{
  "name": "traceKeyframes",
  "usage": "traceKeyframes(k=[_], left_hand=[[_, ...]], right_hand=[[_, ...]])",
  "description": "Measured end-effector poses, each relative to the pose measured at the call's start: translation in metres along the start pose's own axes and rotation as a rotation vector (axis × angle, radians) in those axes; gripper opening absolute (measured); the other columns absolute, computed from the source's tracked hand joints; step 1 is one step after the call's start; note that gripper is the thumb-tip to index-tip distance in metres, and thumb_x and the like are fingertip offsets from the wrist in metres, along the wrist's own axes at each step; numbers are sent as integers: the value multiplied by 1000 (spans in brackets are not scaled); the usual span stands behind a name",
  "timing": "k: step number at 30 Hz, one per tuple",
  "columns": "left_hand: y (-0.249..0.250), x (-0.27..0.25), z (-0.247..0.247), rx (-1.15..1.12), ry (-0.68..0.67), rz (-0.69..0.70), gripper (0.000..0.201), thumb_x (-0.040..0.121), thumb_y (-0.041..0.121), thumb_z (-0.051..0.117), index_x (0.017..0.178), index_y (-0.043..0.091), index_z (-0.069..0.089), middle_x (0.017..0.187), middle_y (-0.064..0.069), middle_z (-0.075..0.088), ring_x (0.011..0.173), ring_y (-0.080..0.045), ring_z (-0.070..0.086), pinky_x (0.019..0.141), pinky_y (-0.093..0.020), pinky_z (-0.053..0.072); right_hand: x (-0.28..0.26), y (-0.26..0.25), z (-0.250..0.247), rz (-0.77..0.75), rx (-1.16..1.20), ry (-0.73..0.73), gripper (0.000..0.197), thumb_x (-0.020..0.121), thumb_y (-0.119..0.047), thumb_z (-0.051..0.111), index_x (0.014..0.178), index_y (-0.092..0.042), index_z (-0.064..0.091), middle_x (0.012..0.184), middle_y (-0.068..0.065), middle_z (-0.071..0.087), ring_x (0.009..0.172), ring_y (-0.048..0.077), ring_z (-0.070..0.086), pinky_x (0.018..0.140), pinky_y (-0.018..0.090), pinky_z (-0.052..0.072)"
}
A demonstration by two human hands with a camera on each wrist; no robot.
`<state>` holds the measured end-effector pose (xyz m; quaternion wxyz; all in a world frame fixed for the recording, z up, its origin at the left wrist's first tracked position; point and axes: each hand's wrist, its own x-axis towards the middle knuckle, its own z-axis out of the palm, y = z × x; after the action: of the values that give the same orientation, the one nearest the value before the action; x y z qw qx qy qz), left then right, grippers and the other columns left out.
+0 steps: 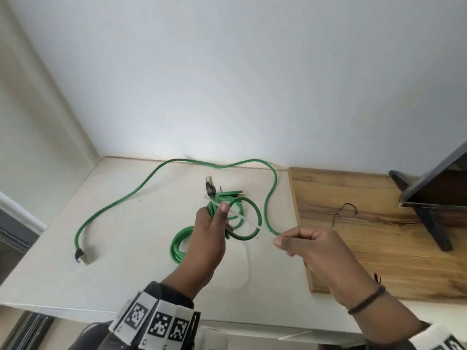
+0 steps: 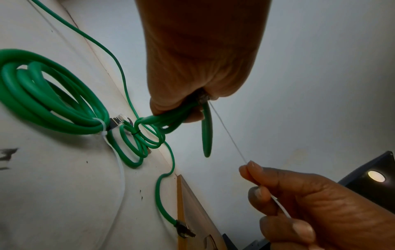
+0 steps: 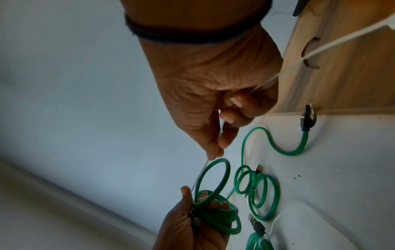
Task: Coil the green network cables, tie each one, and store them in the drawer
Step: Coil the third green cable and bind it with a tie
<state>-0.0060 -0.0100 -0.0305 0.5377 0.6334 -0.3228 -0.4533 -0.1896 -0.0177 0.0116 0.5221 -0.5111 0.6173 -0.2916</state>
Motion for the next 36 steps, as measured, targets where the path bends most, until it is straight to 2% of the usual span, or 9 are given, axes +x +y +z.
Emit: traceKeyframes(k=[3,8,11,14,20,26,28,31,36], left_hand=[[-1,0,0,16,-23,-7,33,95,43,46,84,12,45,58,9,45,50,-5,38,54,-24,30],[-9,2,5,63,-61,-23,27,98,36,45,84,13,46,75,-3,52,62,-13,45,62,-27,37],[-11,1,9,109,-87,0,23,100,33,43,85,15,45,75,-3,50,63,-12,44,62,-25,37],[-15,-3,15,160,-113,16,25,99,34,44,89,12,47,79,-6,52,69,-14,46,64,-25,40],[-21,-15,24,239,-212,68,36,97,37,46,95,1,45,76,-4,47,69,-14,45,66,-29,40],[-18,-16,25,145,-245,4,28,98,33,46,81,11,44,69,0,46,60,-10,41,60,-24,36],[-17,-15,23,104,-269,-10,28,99,31,46,80,11,43,67,-1,45,59,-11,40,59,-24,36],[-18,-14,23,91,-294,-29,28,99,32,46,82,9,44,68,-3,46,58,-11,40,59,-26,36],[-19,-15,24,102,-300,-39,27,98,31,48,85,8,45,67,-1,45,56,-10,41,58,-26,36]], right_hand=[[7,4,1,39,-13,-23,7,72,-13,77,66,-11,74,58,-2,58,33,0,37,40,11,27],[14,14,8,118,-31,-90,14,76,-2,64,70,-8,75,61,-7,65,45,10,40,39,17,30],[14,17,6,140,-79,-136,16,80,-11,60,73,-12,74,73,0,67,49,14,48,45,22,36],[14,19,4,115,-61,-188,12,83,-19,61,81,-14,72,72,-1,67,50,13,50,49,25,39],[9,24,10,-130,-57,-151,13,76,-25,77,86,-30,70,65,-7,59,47,6,49,47,20,40],[9,30,22,-317,-121,24,12,73,-32,78,82,-36,72,72,-15,64,49,4,45,55,26,45],[9,31,21,-378,-118,11,10,74,-30,77,80,-36,72,68,-16,62,48,5,43,54,21,41],[8,34,22,-603,-359,94,7,77,-29,75,80,-33,71,62,-12,57,52,0,48,51,12,34],[7,35,25,-770,-678,202,6,76,-33,60,76,-28,59,60,-12,48,49,10,50,40,21,35]])
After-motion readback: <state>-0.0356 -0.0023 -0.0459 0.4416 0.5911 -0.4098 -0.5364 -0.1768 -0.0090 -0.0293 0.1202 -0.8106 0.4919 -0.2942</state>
